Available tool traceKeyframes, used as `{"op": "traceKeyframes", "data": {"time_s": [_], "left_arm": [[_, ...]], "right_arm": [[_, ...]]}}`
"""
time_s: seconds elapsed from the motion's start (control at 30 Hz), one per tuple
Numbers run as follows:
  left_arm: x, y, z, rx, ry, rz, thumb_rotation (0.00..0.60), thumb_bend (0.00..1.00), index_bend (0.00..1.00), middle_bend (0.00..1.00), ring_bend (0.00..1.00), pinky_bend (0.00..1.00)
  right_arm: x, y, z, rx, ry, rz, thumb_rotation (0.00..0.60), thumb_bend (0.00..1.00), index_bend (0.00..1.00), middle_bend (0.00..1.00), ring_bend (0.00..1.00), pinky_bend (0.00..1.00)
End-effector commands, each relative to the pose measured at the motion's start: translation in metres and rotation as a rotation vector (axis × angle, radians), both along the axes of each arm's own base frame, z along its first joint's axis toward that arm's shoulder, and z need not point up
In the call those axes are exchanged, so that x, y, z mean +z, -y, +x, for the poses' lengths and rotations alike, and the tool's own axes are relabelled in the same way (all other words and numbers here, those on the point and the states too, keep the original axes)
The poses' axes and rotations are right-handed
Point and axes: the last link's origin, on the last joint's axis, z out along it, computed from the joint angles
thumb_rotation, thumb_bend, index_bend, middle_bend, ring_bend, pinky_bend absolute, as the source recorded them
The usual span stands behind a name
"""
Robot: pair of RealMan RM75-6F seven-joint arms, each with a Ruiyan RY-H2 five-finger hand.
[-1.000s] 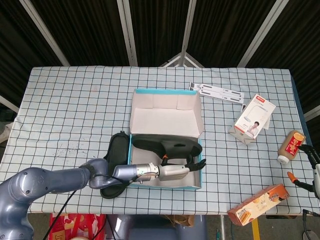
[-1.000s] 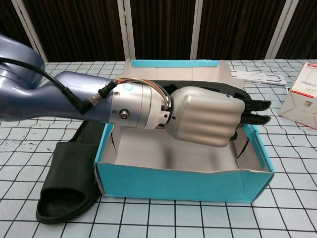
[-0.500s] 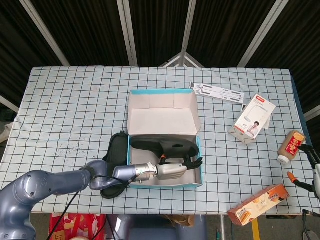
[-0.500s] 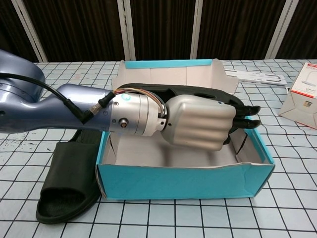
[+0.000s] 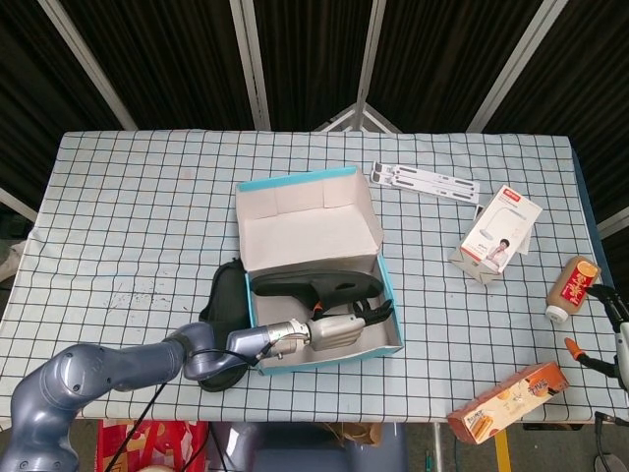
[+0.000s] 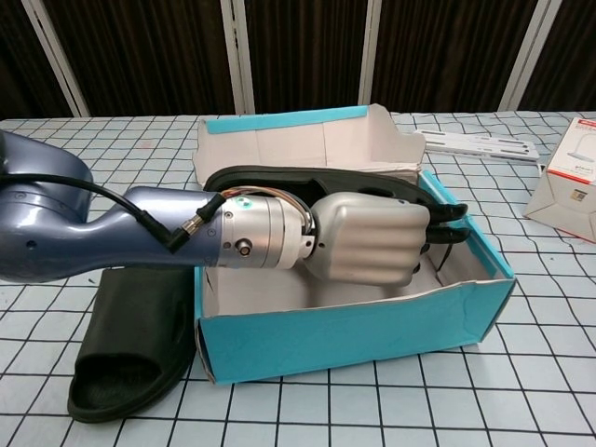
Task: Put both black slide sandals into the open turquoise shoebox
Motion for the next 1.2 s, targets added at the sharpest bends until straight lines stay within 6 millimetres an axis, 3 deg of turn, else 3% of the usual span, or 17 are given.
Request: {"op": "traceKeyframes", "data": {"time_s": [0.03, 0.7, 0.77, 0.9, 1.03, 1.2], "left_arm": [[-0.002, 0.0, 0.0, 0.002, -0.005, 0.0, 0.6, 0.43, 0.41, 0.45, 0.05, 0.08], [-0.016, -0.006, -0.003, 0.049, -0.015, 0.004, 0.6, 0.4, 0.37, 0.44, 0.05, 0.08], [-0.016, -0.006, -0.003, 0.043, -0.016, 0.007, 0.6, 0.35, 0.34, 0.41, 0.05, 0.08], [-0.015, -0.006, -0.002, 0.036, -0.01, 0.007, 0.6, 0.24, 0.2, 0.24, 0.04, 0.08], [-0.011, -0.006, 0.0, 0.05, 0.017, 0.001, 0.6, 0.22, 0.07, 0.09, 0.02, 0.08], [-0.004, -0.007, 0.003, 0.069, 0.046, 0.008, 0.6, 0.22, 0.02, 0.04, 0.0, 0.08]], "right_arm": [[0.0, 0.0, 0.0, -0.001, 0.001, 0.0, 0.6, 0.23, 0.24, 0.21, 0.25, 0.21], [-0.001, 0.0, 0.0, 0.002, 0.002, 0.004, 0.6, 0.23, 0.24, 0.21, 0.25, 0.21], [0.0, 0.0, 0.0, 0.001, 0.003, 0.0, 0.6, 0.23, 0.24, 0.21, 0.25, 0.21], [0.0, 0.0, 0.0, -0.001, 0.003, 0.001, 0.6, 0.23, 0.24, 0.21, 0.25, 0.21], [-0.001, 0.0, 0.0, 0.001, 0.001, 0.007, 0.6, 0.23, 0.24, 0.21, 0.25, 0.21], [-0.001, 0.0, 0.0, 0.002, 0.0, 0.005, 0.6, 0.23, 0.24, 0.21, 0.25, 0.21]]}}
